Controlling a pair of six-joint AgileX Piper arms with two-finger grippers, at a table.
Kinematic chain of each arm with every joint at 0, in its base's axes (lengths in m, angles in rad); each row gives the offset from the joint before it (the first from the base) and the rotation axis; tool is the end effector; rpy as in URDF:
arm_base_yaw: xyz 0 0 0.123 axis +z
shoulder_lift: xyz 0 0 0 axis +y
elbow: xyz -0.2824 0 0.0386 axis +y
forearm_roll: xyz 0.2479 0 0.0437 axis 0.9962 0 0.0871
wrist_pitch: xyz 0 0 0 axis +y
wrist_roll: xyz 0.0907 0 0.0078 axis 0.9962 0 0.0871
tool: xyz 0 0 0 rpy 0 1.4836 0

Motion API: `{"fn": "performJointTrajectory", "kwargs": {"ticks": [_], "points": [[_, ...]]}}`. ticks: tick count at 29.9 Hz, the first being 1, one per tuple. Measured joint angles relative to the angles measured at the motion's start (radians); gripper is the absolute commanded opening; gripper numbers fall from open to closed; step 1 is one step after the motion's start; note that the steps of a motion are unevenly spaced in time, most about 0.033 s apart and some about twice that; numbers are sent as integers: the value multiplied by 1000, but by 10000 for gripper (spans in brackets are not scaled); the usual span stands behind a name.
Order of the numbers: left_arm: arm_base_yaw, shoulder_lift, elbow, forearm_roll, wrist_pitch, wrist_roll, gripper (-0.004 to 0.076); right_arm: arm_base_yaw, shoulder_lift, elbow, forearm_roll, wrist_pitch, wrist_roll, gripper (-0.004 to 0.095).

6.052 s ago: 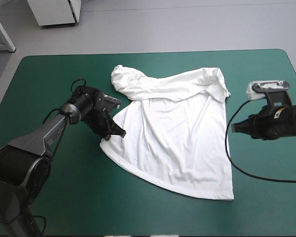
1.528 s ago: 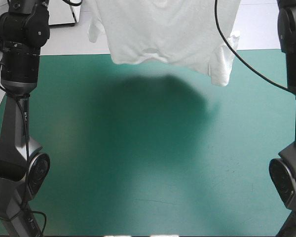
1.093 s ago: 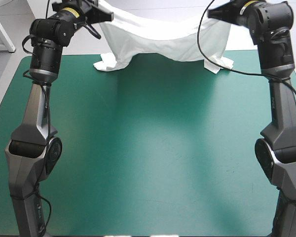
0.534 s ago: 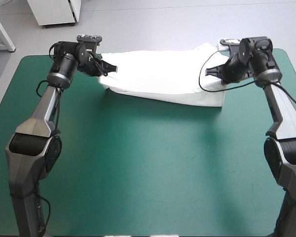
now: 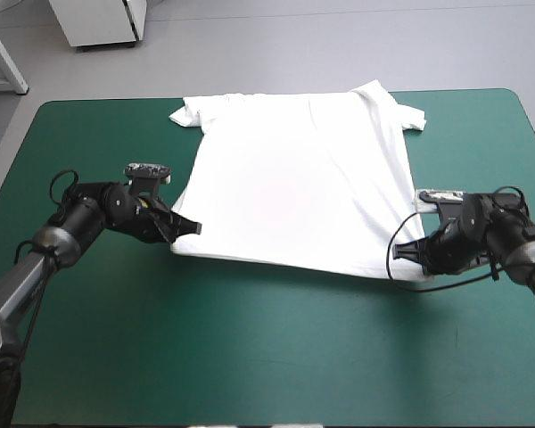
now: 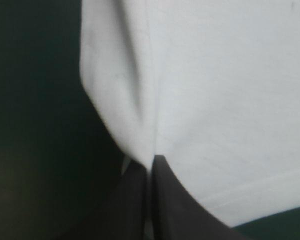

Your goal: Fold the cloth

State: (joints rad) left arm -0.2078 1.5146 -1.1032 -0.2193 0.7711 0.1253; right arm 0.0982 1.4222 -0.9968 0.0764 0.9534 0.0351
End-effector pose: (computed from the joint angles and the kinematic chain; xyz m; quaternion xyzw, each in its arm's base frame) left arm 0.2999 -0.0774 0.2685 0.1026 0.9623 -0.1022 0.2301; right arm 0.2634 0.0316 0.2582 -0.0137 0.9896 0.0431 0.1365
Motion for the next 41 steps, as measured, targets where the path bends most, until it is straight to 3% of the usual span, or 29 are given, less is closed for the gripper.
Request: {"fn": "performJointTrajectory", "kwargs": {"ticks": [14,21,30,32,35,39,41], "points": [[-134,-355,370,-13,120,-80,-9,-1,-306,242,9,234,-2,-1],[-173,-480,445,-12,229,-137,-9,-1,-432,350,70,259,-3,-2],[-176,-554,518,-31,249,-169,-3,-1,-497,425,93,263,-3,2],[-176,-554,518,-36,244,-169,41,-1,-499,426,93,263,-3,39],[-176,-554,518,-44,243,-166,168,-1,-500,426,94,263,-8,222],[-177,-555,518,-70,267,-165,409,-1,-500,418,104,264,-13,545],[-177,-555,509,-85,300,-165,484,-1,-500,391,105,266,-6,591]]}}
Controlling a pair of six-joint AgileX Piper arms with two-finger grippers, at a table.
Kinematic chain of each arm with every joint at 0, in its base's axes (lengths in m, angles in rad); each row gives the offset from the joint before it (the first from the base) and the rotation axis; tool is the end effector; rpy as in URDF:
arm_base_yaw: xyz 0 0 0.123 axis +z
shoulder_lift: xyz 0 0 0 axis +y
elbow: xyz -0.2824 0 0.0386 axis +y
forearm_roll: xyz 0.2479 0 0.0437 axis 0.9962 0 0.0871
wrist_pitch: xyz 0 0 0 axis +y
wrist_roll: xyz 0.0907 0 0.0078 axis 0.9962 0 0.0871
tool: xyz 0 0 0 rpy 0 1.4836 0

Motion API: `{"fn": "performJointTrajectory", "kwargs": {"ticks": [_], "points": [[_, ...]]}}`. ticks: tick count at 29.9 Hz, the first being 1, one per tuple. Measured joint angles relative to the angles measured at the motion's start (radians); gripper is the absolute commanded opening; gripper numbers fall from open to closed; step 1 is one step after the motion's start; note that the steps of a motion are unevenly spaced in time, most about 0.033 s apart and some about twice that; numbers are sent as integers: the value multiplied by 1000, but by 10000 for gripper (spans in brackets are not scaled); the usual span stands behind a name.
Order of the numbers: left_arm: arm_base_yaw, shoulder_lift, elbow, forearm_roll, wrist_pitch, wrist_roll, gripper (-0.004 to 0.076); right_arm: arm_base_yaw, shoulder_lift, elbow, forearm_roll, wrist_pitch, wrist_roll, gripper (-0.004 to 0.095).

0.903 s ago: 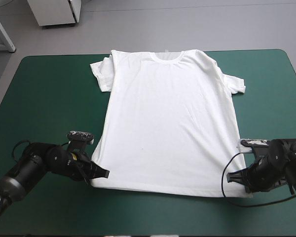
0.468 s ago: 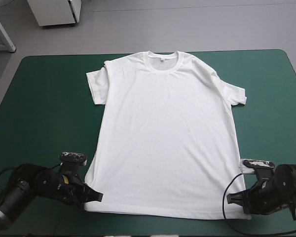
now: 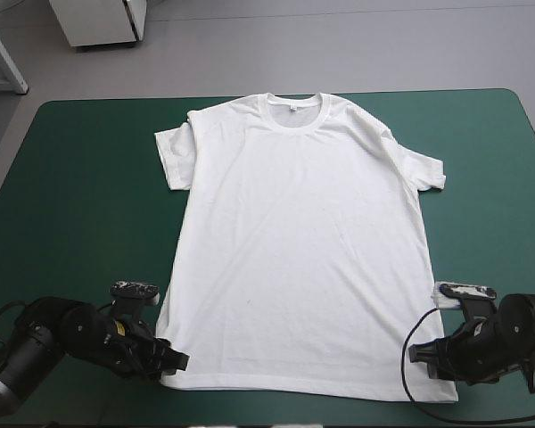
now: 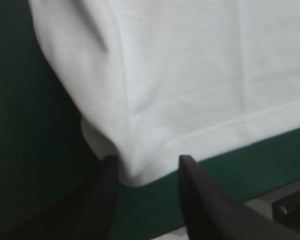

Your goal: Fold the cloth

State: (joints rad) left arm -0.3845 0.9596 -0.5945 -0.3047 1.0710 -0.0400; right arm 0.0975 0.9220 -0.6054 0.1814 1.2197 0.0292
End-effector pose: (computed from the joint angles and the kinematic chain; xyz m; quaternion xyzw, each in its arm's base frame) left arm 0.1186 -0.0739 0.2434 0.1117 0.9777 -0.1603 0.0774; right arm 0.1185 0.0271 0.2467 -0.0080 0.9944 0.0904 0.0549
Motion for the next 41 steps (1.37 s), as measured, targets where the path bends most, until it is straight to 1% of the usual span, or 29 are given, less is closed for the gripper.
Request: {"fn": "performJointTrajectory", "kwargs": {"ticks": [1,4,6,11,16,21,24,28,33,38,41], "points": [[0,0,-10,-1,17,0,496,0,0,-17,0,0,3,579],[0,0,-77,8,72,0,484,0,0,-108,-5,4,21,530],[0,0,-140,27,87,0,471,0,0,-180,-9,4,25,498],[0,3,-362,124,81,-1,433,0,0,-392,-39,14,25,484],[0,47,-535,243,73,-2,433,0,17,-551,-83,26,25,484],[0,162,-642,329,69,-3,429,0,58,-658,-101,28,25,484],[0,240,-673,359,36,-3,420,0,82,-686,-102,28,25,484],[9,349,-710,369,-15,-3,418,0,104,-692,-102,28,25,483],[47,532,-758,369,-91,-3,413,0,123,-692,-104,28,25,483],[77,700,-846,370,-124,0,386,0,145,-692,-121,26,25,482],[83,801,-925,374,-130,3,384,0,158,-692,-127,25,25,454]]}}
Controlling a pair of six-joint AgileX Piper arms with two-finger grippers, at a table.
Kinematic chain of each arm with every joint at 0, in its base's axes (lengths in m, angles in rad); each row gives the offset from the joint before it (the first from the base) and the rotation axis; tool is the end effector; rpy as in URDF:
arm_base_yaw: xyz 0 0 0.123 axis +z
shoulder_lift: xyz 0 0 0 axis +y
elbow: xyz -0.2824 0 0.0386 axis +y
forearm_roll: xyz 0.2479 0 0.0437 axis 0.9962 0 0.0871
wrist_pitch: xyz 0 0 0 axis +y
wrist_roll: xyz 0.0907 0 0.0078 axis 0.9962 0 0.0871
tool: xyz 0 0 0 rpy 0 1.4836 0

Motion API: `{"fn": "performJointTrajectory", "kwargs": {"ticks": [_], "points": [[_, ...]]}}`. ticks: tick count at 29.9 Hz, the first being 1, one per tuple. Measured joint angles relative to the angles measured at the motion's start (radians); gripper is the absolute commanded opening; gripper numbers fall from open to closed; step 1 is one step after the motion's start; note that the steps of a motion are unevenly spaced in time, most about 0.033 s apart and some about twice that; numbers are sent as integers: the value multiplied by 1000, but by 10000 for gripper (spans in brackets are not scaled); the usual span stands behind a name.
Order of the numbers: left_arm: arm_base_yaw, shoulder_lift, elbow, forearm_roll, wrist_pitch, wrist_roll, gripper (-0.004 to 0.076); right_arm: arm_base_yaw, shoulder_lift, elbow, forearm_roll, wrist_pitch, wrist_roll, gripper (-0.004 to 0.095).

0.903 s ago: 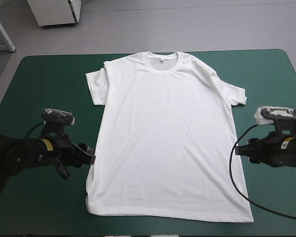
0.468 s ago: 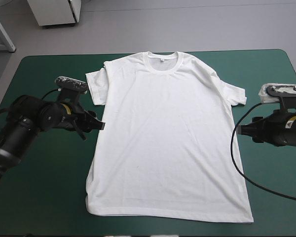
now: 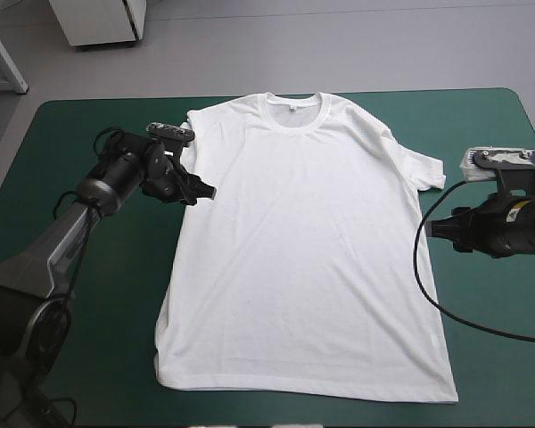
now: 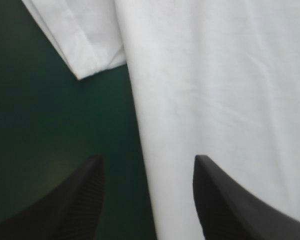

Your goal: Fold the cloth

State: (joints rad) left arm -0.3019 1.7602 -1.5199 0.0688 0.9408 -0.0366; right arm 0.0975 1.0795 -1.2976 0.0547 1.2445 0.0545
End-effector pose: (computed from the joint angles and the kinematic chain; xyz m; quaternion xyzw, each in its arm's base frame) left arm 0.3681 -0.1093 0.2958 0.1415 0.9609 -0.0084 0.2380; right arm 0.1856 0.0229 0.4131 -0.0201 0.9500 0.0508 0.3075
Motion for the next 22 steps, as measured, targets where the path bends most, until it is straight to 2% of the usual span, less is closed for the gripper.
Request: {"fn": "performJointTrajectory", "kwargs": {"ticks": [5,8,17,20,22], "points": [[3,159,-126,1,8,4,379,0,11,0,-4,-4,0,413],[4,220,-165,1,13,4,344,0,11,0,-21,-5,-1,412],[15,305,-183,0,38,-8,293,0,11,0,-46,0,-1,412],[15,310,-189,0,38,-33,175,0,11,0,-46,0,-1,412],[15,312,-191,-5,37,-41,9,0,11,0,-46,0,-1,412]]}}
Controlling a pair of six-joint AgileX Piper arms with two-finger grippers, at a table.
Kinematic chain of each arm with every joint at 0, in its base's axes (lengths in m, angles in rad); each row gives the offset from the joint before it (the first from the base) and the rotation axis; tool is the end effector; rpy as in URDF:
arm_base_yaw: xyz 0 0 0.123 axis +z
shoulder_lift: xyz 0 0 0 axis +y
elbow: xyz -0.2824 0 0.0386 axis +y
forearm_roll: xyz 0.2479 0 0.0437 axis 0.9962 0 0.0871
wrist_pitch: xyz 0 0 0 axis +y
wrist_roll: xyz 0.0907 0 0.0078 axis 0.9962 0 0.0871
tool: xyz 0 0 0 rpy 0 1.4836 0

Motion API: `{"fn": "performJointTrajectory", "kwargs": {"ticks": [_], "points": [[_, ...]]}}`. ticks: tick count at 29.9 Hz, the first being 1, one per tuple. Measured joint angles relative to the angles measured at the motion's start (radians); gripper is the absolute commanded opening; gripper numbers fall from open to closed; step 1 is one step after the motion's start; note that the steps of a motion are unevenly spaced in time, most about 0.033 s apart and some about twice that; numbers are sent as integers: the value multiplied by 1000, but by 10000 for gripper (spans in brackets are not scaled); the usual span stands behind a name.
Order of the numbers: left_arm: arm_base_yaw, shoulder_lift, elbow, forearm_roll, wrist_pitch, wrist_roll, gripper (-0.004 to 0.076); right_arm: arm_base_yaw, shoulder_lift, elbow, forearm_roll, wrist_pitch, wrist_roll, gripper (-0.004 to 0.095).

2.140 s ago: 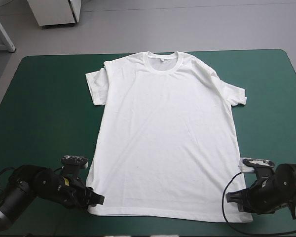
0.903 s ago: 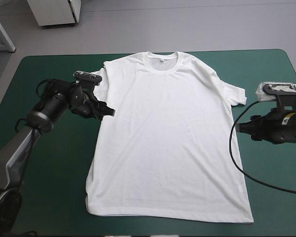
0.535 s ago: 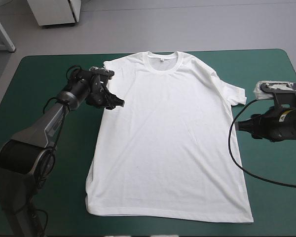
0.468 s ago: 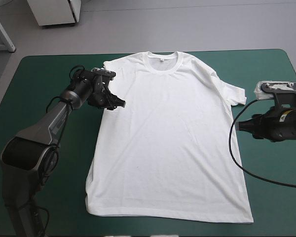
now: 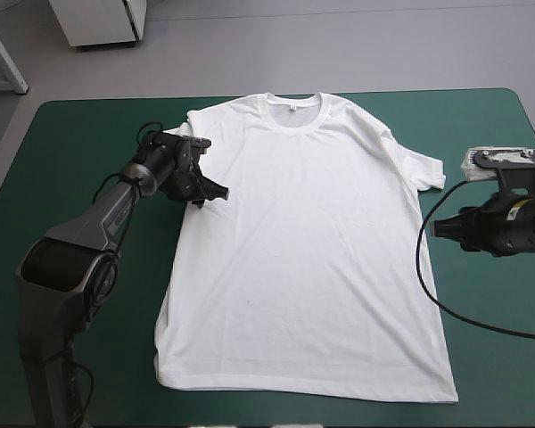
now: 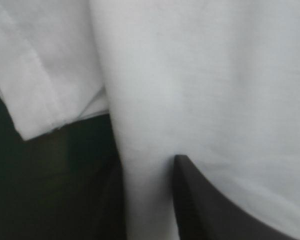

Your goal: Fold the cloth

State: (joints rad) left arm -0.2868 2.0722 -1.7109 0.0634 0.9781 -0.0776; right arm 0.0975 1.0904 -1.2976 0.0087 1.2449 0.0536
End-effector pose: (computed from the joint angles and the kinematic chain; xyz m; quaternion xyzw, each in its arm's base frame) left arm 0.4285 -0.1214 0.2190 0.1163 0.9801 -0.0004 0.1611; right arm 0.1892 0.0193 0.4109 -0.0208 0.9521 0.0274 0.3040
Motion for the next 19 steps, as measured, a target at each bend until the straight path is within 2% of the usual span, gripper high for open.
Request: {"fn": "performJointTrajectory", "kwargs": {"ticks": [5,8,12,19], "points": [[-1,5,-3,-18,-8,-5,-9,0,17,0,0,-20,15,415],[-1,6,-4,-18,-10,-8,-9,0,69,0,0,-67,28,450],[-1,6,-4,-20,-10,-8,-9,0,210,-32,3,-127,31,488],[-1,6,-4,-21,-10,-9,-9,0,524,-192,15,-149,31,514]]}}
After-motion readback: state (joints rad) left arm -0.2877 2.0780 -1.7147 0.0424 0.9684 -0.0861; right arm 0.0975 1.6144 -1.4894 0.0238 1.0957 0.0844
